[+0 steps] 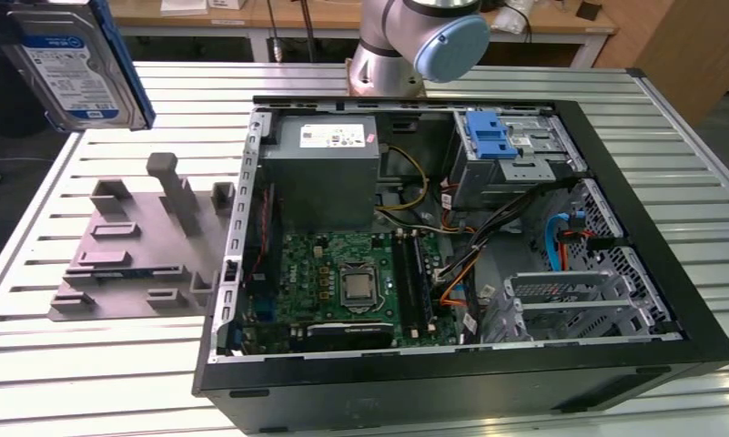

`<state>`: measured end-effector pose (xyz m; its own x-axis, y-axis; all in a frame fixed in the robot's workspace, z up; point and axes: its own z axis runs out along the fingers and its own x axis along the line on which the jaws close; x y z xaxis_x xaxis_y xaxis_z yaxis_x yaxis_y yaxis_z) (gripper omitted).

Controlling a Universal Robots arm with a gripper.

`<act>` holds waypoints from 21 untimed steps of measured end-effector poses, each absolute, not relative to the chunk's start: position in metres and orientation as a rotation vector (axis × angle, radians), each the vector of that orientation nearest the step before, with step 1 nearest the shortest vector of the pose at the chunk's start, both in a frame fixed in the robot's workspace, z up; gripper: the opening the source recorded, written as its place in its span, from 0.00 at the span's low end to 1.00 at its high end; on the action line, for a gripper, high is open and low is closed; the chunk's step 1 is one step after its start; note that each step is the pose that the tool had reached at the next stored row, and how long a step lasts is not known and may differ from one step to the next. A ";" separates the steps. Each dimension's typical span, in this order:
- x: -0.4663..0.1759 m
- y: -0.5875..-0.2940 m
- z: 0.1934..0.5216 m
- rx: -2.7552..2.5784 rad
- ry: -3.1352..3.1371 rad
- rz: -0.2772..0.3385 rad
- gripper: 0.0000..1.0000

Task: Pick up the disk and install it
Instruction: 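Pick up the disk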

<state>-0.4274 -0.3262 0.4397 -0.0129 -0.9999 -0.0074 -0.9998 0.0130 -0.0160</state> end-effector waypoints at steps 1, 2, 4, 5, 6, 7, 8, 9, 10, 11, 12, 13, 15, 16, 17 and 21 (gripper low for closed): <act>-0.427 -0.326 0.440 -2.195 2.224 -0.010 0.37; -0.427 -0.326 0.441 -2.195 2.224 -0.010 0.37; -0.427 -0.326 0.441 -2.195 2.224 -0.010 0.37; -0.427 -0.326 0.442 -2.195 2.224 -0.010 0.37; -0.427 -0.326 0.442 -2.195 2.224 -0.010 0.37; -0.427 -0.326 0.443 -2.195 2.224 -0.010 0.37; -0.427 -0.326 0.443 -2.195 2.224 -0.010 0.37; -0.427 -0.326 0.443 -2.195 2.224 -0.010 0.37; -0.427 -0.326 0.443 -2.195 2.224 -0.010 0.37; -0.427 -0.326 0.444 -2.195 2.224 -0.010 0.37; -0.427 -0.326 0.444 -2.195 2.224 -0.010 0.37; -0.427 -0.326 0.444 -2.195 2.224 -0.010 0.37; -0.427 -0.326 0.444 -2.195 2.224 -0.010 0.37; -0.427 -0.326 0.444 -2.195 2.224 -0.010 0.37; -0.427 -0.326 0.444 -2.195 2.224 -0.010 0.37; -0.427 -0.326 0.444 -2.195 2.224 -0.009 0.37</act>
